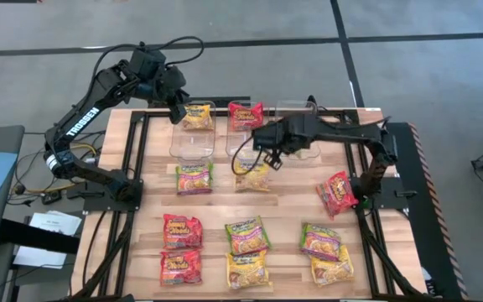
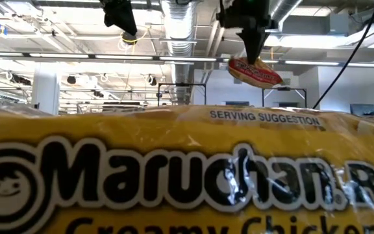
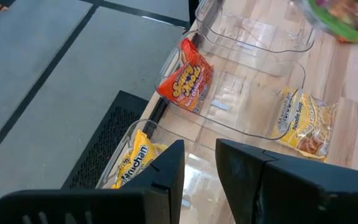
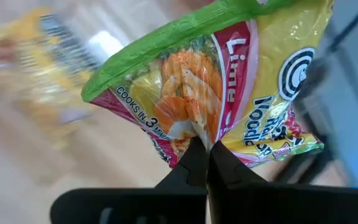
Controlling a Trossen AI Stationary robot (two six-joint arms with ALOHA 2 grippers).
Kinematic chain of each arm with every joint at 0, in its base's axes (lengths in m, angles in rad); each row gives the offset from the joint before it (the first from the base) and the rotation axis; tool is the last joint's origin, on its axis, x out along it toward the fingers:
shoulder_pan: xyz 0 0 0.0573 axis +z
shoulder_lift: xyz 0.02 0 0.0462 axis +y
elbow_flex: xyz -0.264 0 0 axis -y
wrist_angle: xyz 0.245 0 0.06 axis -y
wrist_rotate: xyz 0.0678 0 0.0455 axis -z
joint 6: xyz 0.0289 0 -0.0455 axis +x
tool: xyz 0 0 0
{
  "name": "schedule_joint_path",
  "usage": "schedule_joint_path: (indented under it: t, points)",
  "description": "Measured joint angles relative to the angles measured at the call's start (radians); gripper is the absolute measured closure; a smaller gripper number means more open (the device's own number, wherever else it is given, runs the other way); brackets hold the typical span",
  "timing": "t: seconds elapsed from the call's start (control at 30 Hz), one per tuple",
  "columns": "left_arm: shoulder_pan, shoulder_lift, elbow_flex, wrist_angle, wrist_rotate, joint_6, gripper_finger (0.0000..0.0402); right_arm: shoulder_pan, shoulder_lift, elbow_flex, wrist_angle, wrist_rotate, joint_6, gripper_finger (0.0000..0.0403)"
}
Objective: Sort Maruchan noodles
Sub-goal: Put the green noodle pack into the right transparent bin
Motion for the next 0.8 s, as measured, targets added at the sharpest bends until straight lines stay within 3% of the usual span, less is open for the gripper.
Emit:
schedule_joint_path:
  t: [0.33,0.57,0.8]
  points:
    - [0.000,0.000,0.000,-0.006,-0.030,-0.010,0.0321,-0.121,0.000,-0.063,0.000,0.401,-0.118,0.0398]
    - [0.000,0.000,0.000,-0.006,-0.078,-0.029,0.0321,-0.184,0.001,-0.242,0.123,0.476,-0.123,0.0398]
    - [0.000,0.000,0.000,-0.005,-0.080,-0.046,0.0321,-0.241,0.001,-0.382,0.343,0.433,-0.236,0.0398]
